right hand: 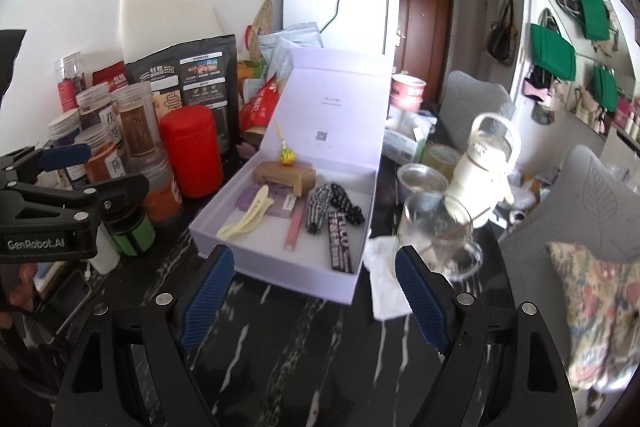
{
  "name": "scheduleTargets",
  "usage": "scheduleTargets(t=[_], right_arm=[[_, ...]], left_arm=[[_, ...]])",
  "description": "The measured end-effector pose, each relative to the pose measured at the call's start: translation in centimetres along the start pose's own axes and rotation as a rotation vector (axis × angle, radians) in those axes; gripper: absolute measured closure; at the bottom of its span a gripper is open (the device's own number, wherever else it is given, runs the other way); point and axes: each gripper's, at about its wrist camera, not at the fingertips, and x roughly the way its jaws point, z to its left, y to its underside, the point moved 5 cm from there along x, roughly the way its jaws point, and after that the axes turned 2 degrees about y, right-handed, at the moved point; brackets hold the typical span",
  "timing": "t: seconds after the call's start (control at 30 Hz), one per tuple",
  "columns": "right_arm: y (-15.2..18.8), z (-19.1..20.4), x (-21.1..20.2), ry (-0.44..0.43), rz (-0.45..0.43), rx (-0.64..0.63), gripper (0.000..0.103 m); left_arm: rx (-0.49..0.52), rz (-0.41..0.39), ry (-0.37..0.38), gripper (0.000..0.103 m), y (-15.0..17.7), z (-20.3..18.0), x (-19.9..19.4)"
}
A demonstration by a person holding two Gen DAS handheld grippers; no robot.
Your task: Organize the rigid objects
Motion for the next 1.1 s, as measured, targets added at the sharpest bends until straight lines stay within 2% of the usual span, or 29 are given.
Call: scheduleTargets(t=[0.37,0.77,1.1], right_arm=[[3.0,1.4,-2.3,0.047,0.024,0.020,0.019],[4.2,1.9,-3.1,0.072,0.025,0.021,0.019],[4.2,2.2,-3.0,0.045,0.019,0.023,0.019]], left_arm=[[-0.029,0.012,0.006,0.000,3.4,0.6,-1.9],[-0.036,0.024,-0.014,0.000,4.7,0.8,-2.1],[-0.055,0.039,-0.029,0.000,4.8,0.9,-1.7]])
